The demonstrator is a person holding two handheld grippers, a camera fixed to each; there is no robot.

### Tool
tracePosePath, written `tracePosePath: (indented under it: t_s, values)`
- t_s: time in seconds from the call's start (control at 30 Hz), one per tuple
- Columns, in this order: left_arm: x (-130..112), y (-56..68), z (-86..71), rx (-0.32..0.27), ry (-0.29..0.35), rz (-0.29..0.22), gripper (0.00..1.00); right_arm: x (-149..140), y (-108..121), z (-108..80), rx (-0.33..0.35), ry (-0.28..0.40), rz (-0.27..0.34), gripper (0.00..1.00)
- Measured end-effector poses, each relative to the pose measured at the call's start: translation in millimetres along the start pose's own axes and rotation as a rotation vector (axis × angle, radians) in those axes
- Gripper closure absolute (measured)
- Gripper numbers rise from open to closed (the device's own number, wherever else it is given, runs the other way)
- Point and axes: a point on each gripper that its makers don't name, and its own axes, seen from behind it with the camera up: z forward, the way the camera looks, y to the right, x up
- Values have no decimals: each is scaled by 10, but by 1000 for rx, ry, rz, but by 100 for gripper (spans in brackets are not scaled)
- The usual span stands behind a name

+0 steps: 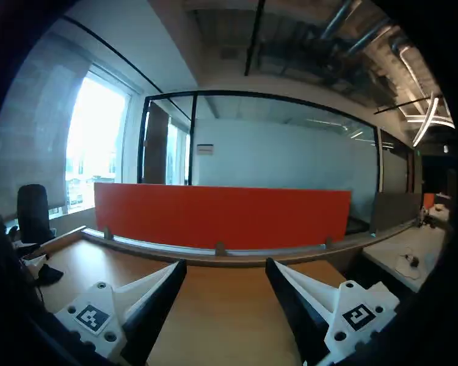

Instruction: Fold towel

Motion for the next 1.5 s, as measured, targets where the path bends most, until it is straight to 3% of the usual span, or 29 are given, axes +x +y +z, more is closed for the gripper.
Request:
tracePosePath:
  t_s: [0.27,0.57,0.9,1.5]
  values:
    - [-348,-48,-57,17,15,-39,14,-135,-76,9,-2,11,15,0]
    - [-692,-8,-78,16,16,-45,14,-337,-75,44,-1,11,18,0]
    - [-886,26,-99,21,30,-47,14,-477,-9,46,-2,12,8,0]
    - [-1045,-62,-144,47,39,-49,14,-596,42,39,-13,1,2,0]
